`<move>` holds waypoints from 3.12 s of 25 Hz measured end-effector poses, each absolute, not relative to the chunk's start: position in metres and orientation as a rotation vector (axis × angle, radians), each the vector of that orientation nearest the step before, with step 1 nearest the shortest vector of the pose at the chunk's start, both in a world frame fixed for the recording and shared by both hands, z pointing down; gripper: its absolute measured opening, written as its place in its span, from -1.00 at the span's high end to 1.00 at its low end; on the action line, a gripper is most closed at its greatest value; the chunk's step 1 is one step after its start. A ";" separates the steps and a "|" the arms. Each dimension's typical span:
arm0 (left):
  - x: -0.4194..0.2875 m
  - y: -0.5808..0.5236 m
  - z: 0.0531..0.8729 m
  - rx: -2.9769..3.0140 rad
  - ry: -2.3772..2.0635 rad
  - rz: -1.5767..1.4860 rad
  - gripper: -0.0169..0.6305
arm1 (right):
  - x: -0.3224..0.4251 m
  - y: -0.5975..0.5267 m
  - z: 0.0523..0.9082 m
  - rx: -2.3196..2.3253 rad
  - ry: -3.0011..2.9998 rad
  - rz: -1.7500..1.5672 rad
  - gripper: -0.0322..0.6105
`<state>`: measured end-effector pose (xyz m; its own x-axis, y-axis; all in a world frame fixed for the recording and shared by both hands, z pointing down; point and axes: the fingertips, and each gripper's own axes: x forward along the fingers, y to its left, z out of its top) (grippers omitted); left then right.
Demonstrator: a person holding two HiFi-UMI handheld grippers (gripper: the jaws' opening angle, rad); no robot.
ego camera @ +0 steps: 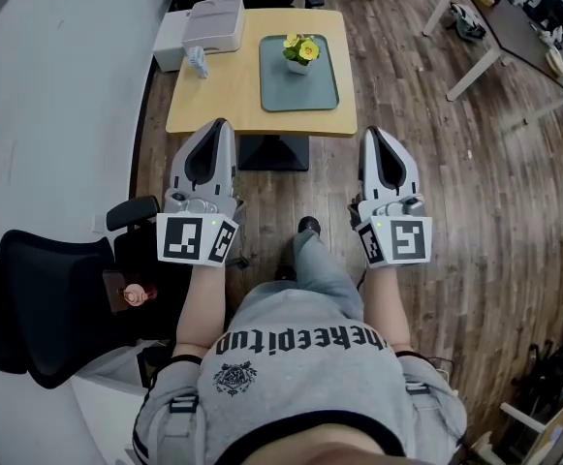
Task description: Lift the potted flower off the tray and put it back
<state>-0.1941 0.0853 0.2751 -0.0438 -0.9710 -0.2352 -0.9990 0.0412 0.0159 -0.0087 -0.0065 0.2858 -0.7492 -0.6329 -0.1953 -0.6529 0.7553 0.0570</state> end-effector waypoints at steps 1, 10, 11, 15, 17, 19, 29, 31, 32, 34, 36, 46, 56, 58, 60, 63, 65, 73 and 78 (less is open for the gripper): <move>-0.198 0.080 0.276 -2.053 2.148 0.260 0.94 | -0.013 -0.013 0.287 -1.027 2.790 0.179 0.89; -0.239 0.011 0.273 -2.019 2.160 0.254 0.94 | -0.057 -0.087 0.282 -0.983 2.784 0.196 0.89; -0.243 0.001 0.270 -2.015 2.159 0.256 0.94 | -0.061 -0.097 0.280 -0.978 2.785 0.197 0.89; -0.256 -0.038 0.264 -2.001 2.161 0.251 0.94 | -0.077 -0.139 0.274 -0.954 2.787 0.199 0.89; -0.262 -0.056 0.262 -1.992 2.169 0.247 0.94 | -0.085 -0.158 0.270 -0.940 2.788 0.205 0.89; -0.268 -0.072 0.260 -1.981 2.173 0.247 0.94 | -0.092 -0.176 0.266 -0.928 2.784 0.211 0.89; -0.285 -0.152 0.261 -1.952 2.190 0.239 0.94 | -0.112 -0.256 0.263 -0.883 2.783 0.215 0.89; -0.287 -0.166 0.268 -1.960 2.204 0.232 0.94 | -0.114 -0.269 0.268 -0.883 2.791 0.202 0.89; -0.287 -0.173 0.273 -1.968 2.213 0.226 0.94 | -0.115 -0.275 0.271 -0.885 2.796 0.192 0.89; -0.288 -0.185 0.285 -1.989 2.232 0.209 0.94 | -0.116 -0.284 0.280 -0.887 2.812 0.170 0.89; -0.289 -0.196 0.301 -2.014 2.256 0.186 0.94 | -0.118 -0.292 0.290 -0.892 2.830 0.146 0.89; -0.278 -0.244 0.432 -2.260 2.404 -0.033 0.80 | -0.121 -0.315 0.336 -0.926 2.909 0.026 0.89; -0.258 -0.294 0.560 -2.516 2.415 -0.381 0.10 | -0.122 -0.331 0.365 -1.013 2.966 -0.019 0.89; -0.257 -0.302 0.578 -2.528 2.425 -0.437 0.05 | -0.120 -0.334 0.373 -1.045 2.978 -0.032 0.89; -0.256 -0.312 0.593 -2.541 2.434 -0.474 0.01 | -0.117 -0.338 0.381 -1.082 2.987 -0.047 0.89; -0.256 -0.328 0.612 -2.565 2.438 -0.530 -0.03 | -0.113 -0.345 0.390 -1.134 2.995 -0.059 0.89; -0.255 -0.338 0.624 -2.581 2.438 -0.581 -0.07 | -0.110 -0.348 0.394 -1.167 2.997 -0.064 0.89; -0.258 -0.367 0.646 -2.561 2.460 -0.685 -0.12 | -0.093 -0.361 0.405 -1.303 2.976 -0.088 0.89; -0.256 -0.383 0.655 -2.589 2.436 -0.710 -0.12 | -0.089 -0.367 0.411 -1.356 2.970 -0.104 0.89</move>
<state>-0.2564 -0.3827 0.6554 0.0765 -0.8139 0.5759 -0.9959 -0.0343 0.0838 -0.0891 -0.3675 0.4112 -0.6489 -0.7480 0.1394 -0.7559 0.6547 -0.0059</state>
